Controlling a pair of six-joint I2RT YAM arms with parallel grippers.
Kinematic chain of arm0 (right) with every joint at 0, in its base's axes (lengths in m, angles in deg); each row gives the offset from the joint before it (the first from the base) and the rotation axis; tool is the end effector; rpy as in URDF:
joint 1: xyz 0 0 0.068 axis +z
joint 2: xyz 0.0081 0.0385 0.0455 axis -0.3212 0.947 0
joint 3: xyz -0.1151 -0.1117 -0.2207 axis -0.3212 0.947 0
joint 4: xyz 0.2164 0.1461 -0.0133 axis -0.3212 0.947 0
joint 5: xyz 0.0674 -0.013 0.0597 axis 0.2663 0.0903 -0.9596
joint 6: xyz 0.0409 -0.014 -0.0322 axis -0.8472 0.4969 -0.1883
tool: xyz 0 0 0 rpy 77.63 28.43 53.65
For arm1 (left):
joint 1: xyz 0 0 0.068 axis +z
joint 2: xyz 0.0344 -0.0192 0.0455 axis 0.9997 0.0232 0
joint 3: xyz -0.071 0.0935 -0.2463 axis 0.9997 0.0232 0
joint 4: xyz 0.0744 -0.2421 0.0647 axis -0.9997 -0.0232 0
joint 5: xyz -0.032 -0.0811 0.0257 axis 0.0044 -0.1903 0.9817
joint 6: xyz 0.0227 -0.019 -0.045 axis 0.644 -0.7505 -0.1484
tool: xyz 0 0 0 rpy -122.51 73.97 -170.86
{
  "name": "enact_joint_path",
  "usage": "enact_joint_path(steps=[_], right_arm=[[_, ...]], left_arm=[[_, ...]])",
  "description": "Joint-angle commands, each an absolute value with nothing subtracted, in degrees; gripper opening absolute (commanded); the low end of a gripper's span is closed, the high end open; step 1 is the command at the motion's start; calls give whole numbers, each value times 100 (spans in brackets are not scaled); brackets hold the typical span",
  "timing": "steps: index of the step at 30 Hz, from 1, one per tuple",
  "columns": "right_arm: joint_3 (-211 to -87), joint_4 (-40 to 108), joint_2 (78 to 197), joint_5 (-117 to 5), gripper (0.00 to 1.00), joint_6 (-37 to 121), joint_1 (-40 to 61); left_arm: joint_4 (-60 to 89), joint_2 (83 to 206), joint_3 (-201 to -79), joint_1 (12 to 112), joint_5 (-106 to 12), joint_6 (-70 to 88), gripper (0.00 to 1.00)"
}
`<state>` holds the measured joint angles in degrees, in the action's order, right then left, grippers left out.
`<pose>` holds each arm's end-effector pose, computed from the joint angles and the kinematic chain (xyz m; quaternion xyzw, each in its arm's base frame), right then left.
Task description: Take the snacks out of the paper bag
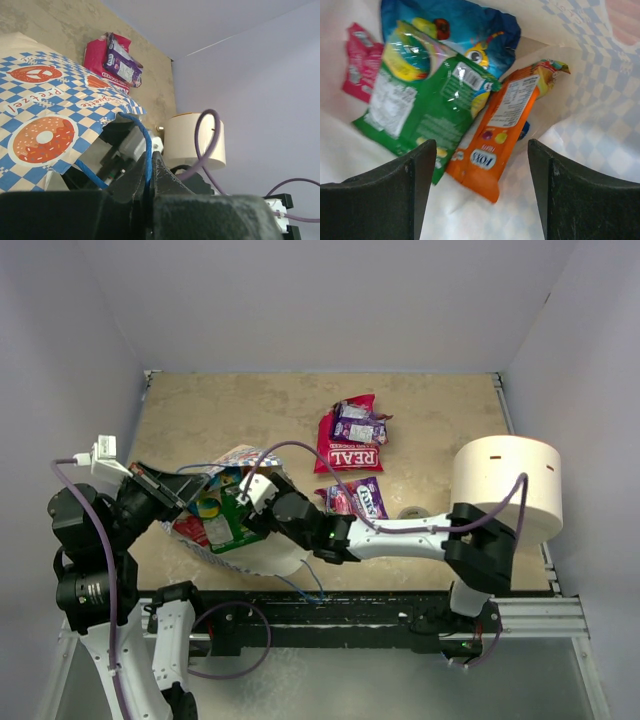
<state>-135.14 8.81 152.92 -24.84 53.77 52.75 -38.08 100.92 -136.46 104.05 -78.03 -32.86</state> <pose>0.1369 0.3647 0.2674 -0.3648 0.6699 0.2155 0.6096 0.0596 -0.0069 0.4242 -0.2463 0.7279 -0.4393 0.4653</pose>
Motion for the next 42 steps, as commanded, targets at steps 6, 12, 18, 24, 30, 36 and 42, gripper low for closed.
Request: enact_joint_path(steps=[6, 12, 18, 24, 30, 36, 42], right_arm=[[-14177, 110, 16015, -2022, 77, 5158, 4673], [-14140, 36, 16227, -2699, 66, 4843, 4554], [-14150, -32, 16366, -3036, 52, 4593, 4520], [-14066, -185, 16490, -3298, 44, 4540, 4459], [-14376, 31, 16766, -3426, 47, 4533, 4460], [-14611, 176, 16666, -3860, 15, 4583, 4460], [-14520, 469, 16043, -4289, 0, 4517, 4456]], left_arm=[[-2911, 9887, -13736, 10416, -8063, -3265, 0], [-2889, 9819, -13685, 10414, -8072, -3259, 0], [-2959, 9846, -13685, 10421, -8002, -3195, 0], [-3151, 9887, -13751, 10415, -7977, -3115, 0], [-3523, 10041, -13948, 10414, -7921, -2867, 0], [-3671, 10111, -13981, 10419, -7892, -2761, 0], [-3745, 10196, -13969, 10415, -7904, -2669, 0]])
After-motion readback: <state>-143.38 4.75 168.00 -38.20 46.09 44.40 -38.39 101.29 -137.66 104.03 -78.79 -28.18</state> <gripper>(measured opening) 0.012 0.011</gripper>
